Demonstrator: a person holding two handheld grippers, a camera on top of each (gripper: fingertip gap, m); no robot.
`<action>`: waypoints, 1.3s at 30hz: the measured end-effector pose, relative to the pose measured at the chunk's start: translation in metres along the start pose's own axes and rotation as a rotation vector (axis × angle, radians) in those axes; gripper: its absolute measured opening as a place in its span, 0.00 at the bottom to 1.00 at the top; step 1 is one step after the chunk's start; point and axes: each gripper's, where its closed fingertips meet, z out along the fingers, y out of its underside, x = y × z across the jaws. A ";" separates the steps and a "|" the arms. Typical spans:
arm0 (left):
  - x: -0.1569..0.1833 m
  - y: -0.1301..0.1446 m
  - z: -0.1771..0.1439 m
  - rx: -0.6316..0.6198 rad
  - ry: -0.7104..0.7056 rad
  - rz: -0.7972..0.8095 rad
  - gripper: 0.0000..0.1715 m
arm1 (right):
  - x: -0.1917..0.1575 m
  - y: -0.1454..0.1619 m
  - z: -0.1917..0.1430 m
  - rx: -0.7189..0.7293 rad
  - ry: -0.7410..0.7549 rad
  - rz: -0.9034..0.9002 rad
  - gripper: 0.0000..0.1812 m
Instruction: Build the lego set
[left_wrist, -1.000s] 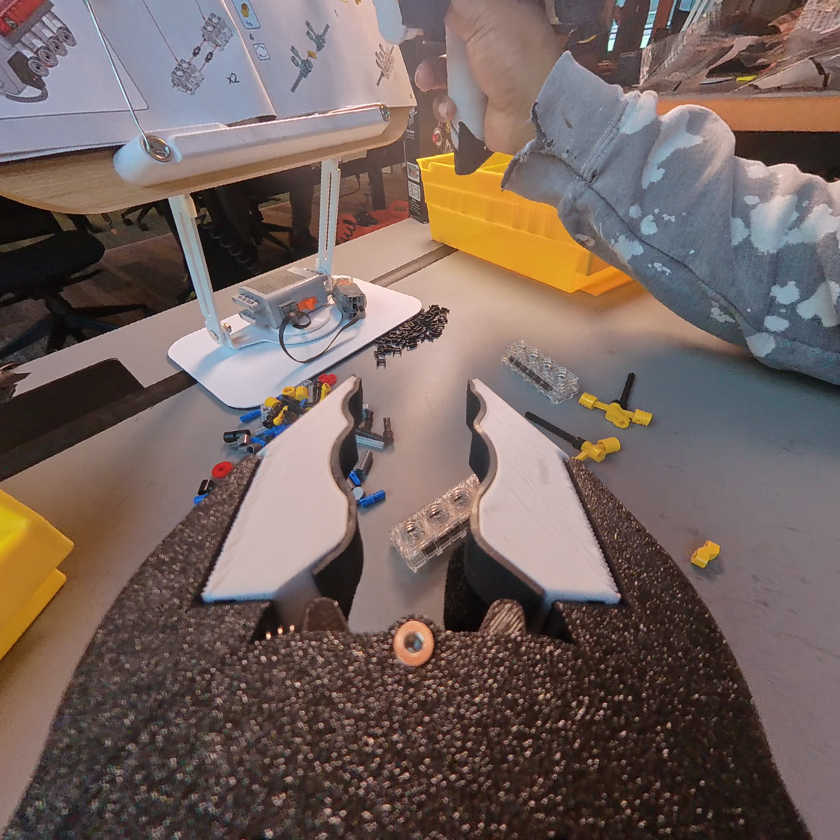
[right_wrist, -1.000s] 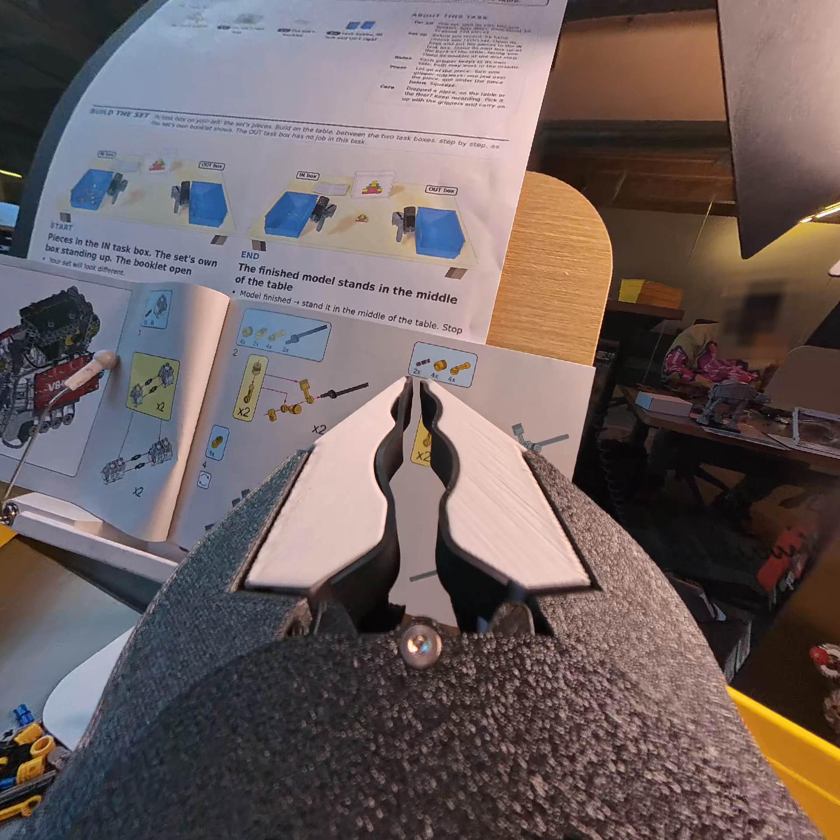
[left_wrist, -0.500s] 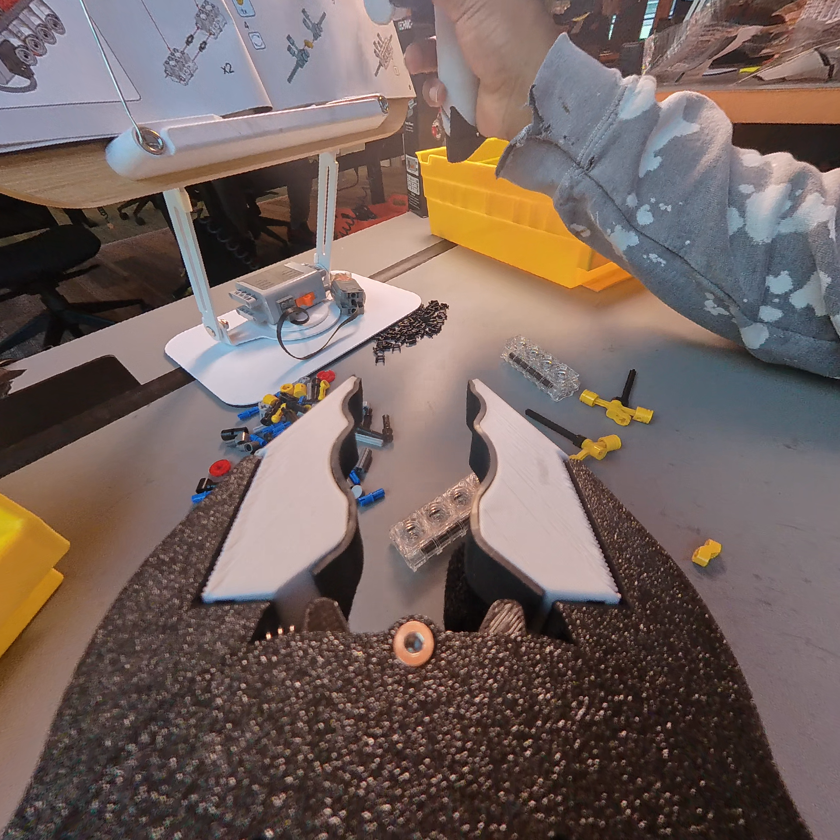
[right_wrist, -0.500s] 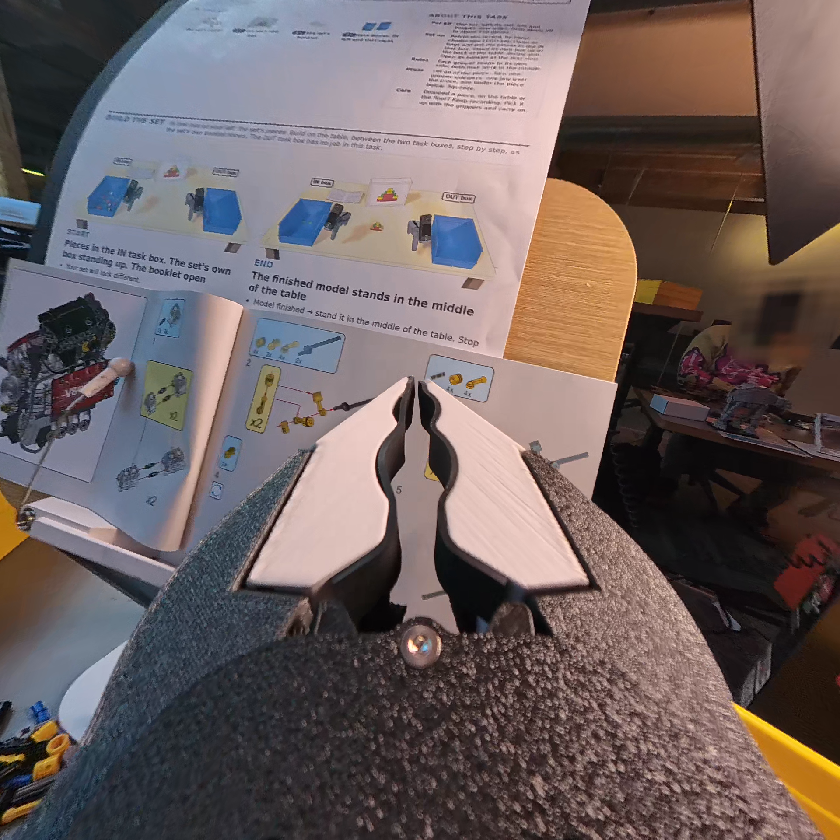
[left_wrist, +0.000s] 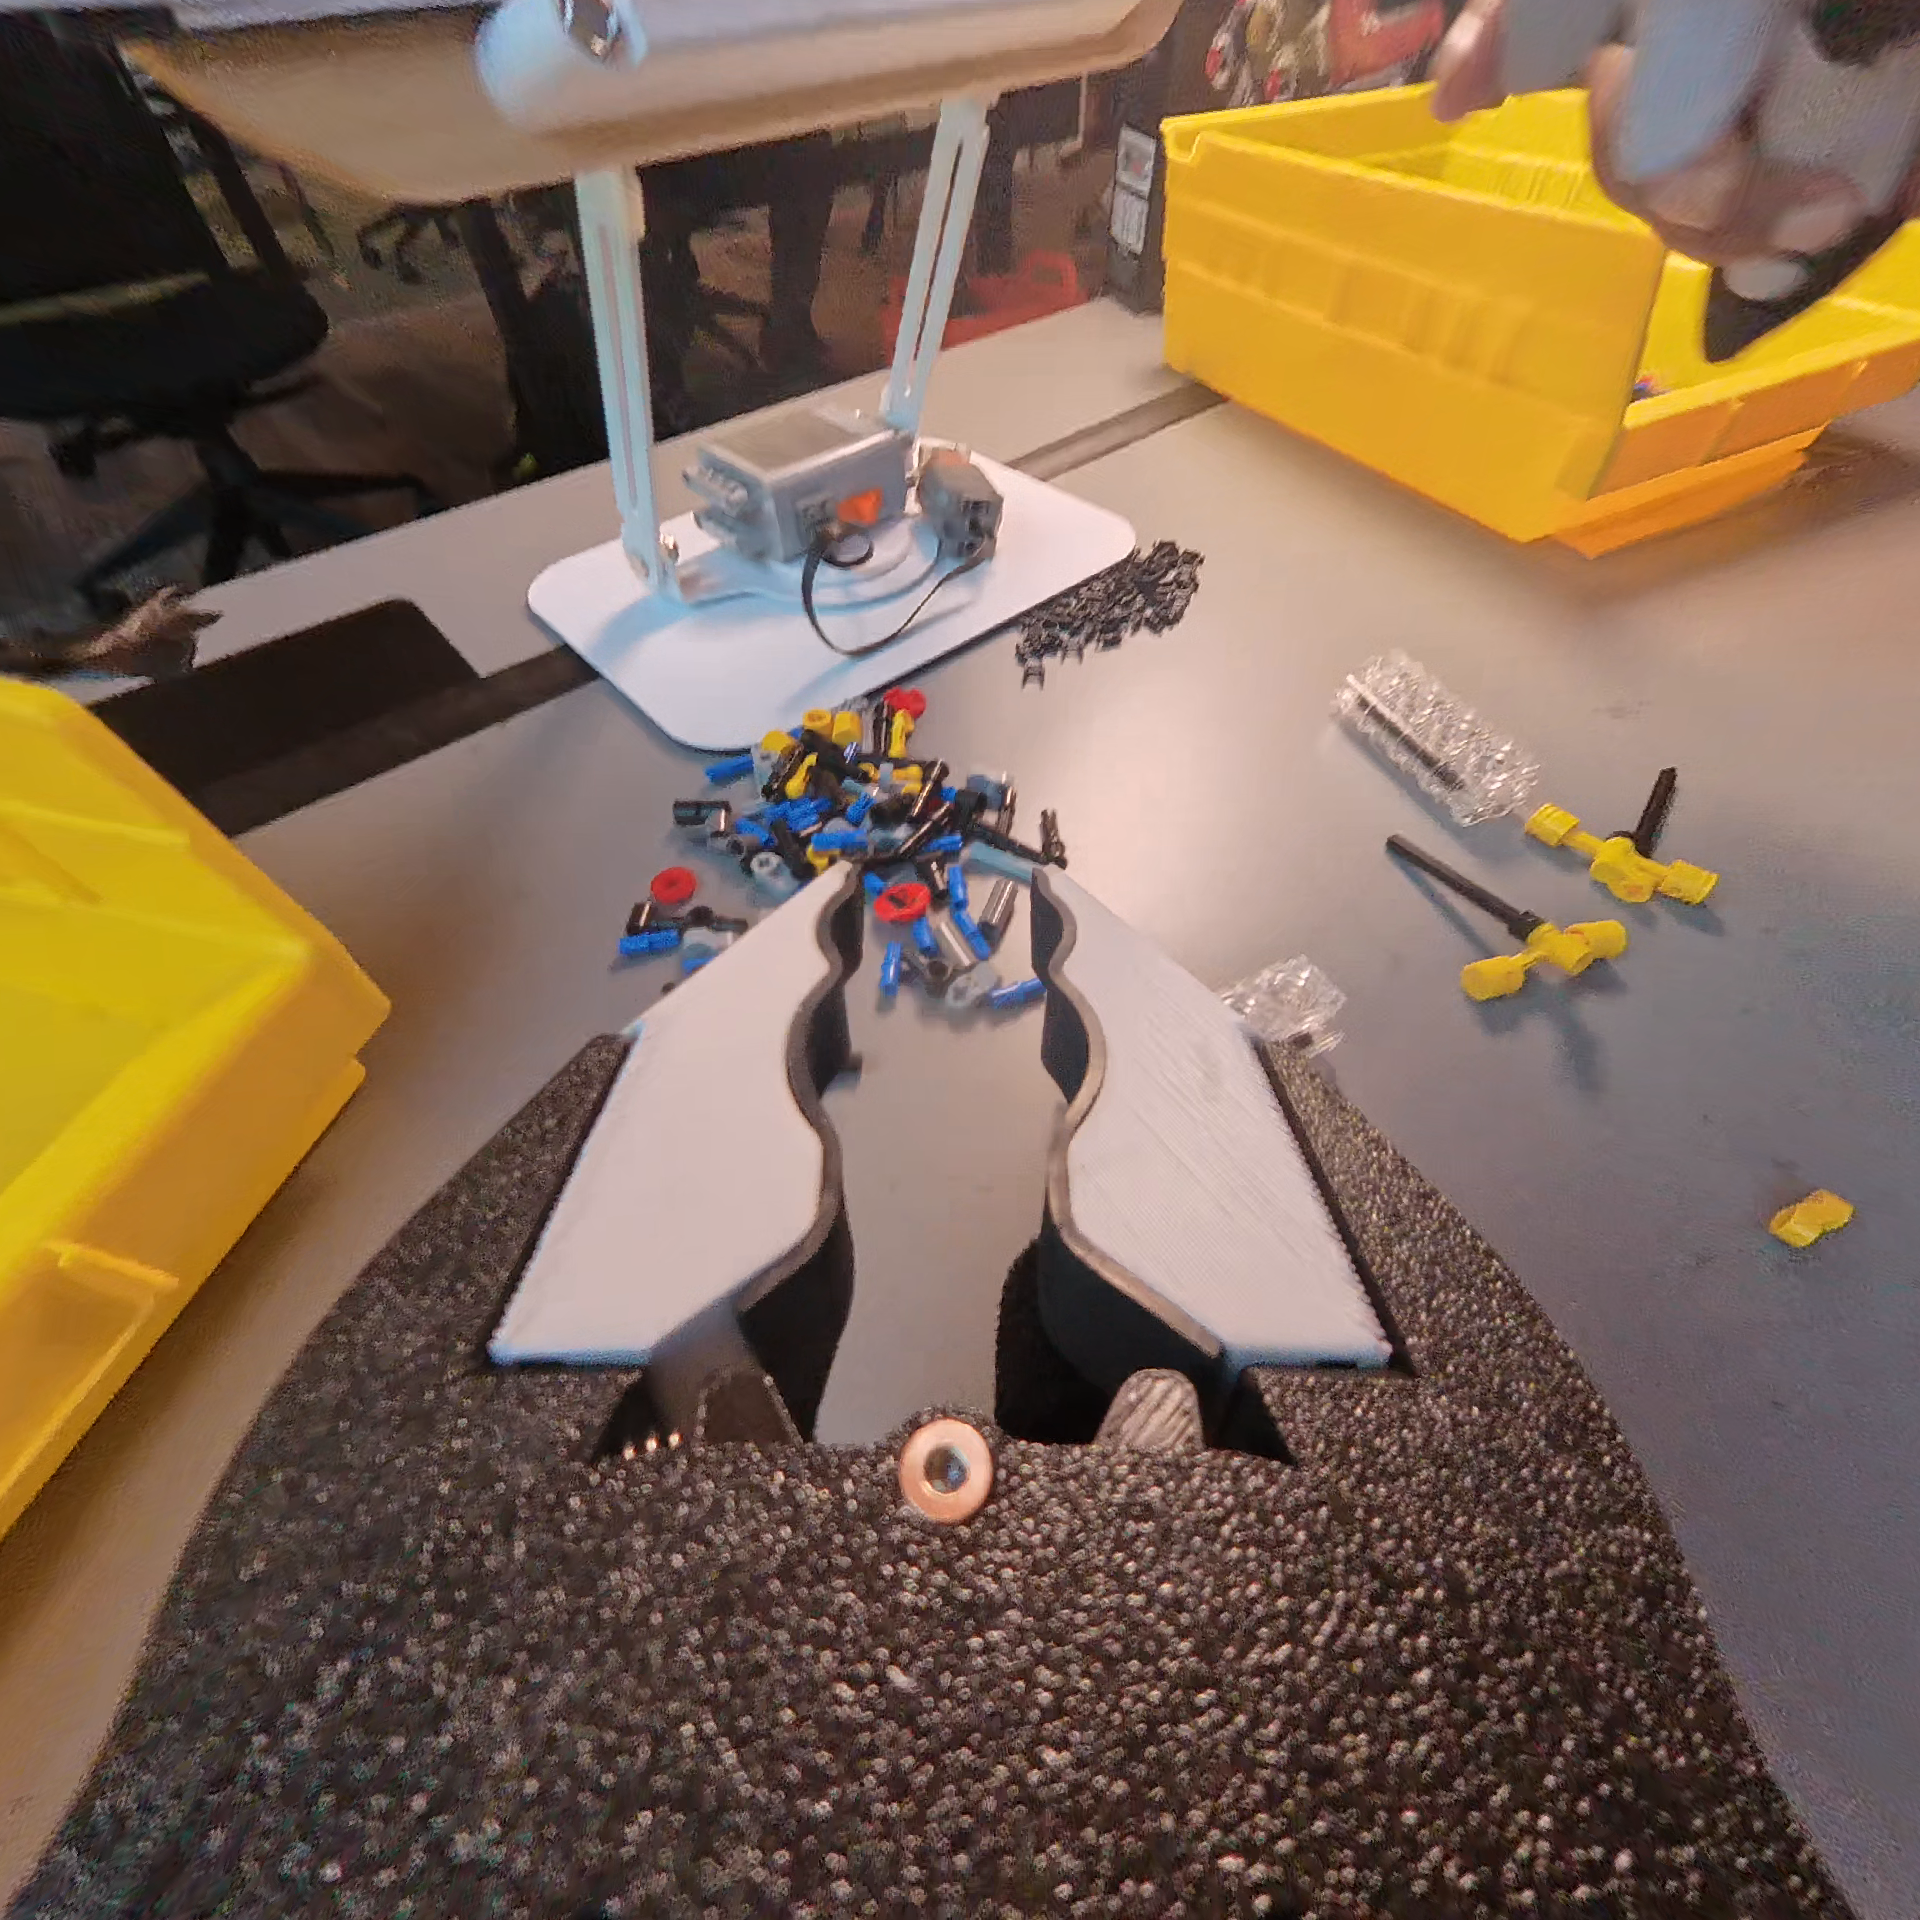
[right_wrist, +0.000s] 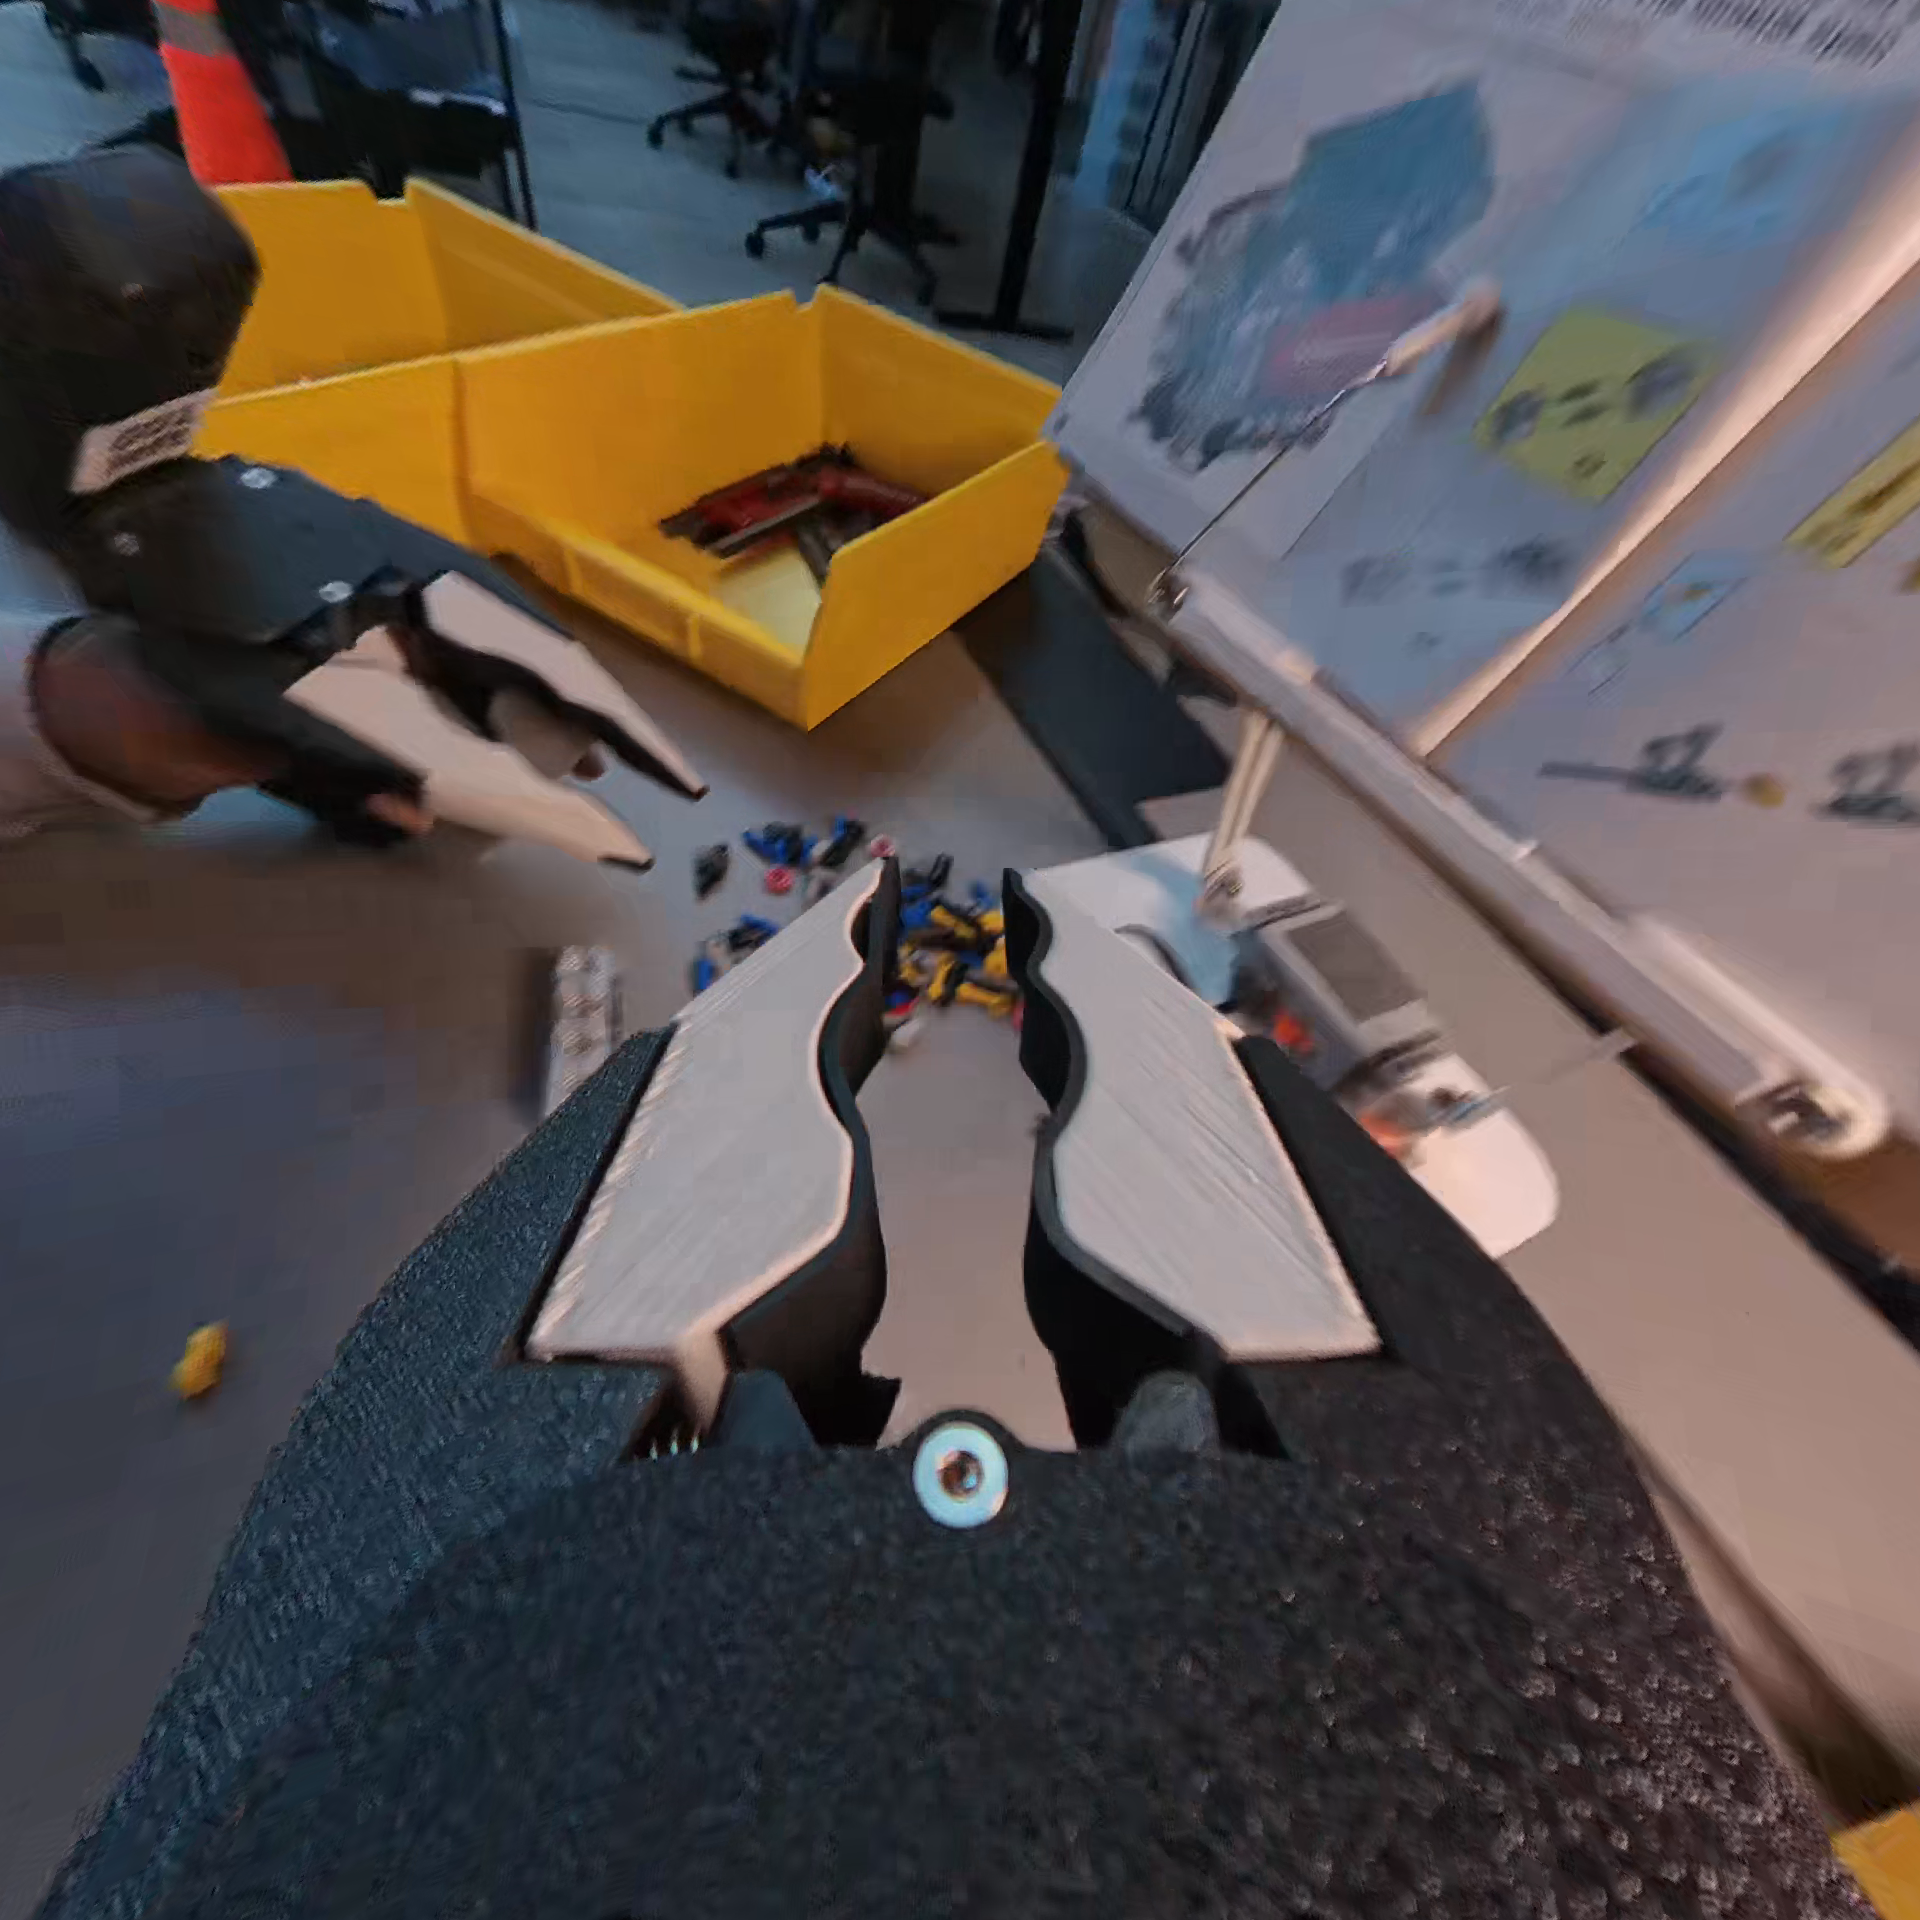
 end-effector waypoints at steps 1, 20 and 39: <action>-0.004 0.007 0.001 -0.045 0.000 -0.004 0.19 | -0.017 0.017 -0.005 -0.030 -0.037 0.042 0.11; -0.063 0.051 0.021 -0.353 -0.087 -0.016 0.18 | -0.072 0.065 -0.073 0.216 0.071 0.209 0.11; -0.041 0.039 0.045 -0.342 0.019 0.047 0.12 | -0.073 0.064 -0.075 0.237 0.066 0.213 0.11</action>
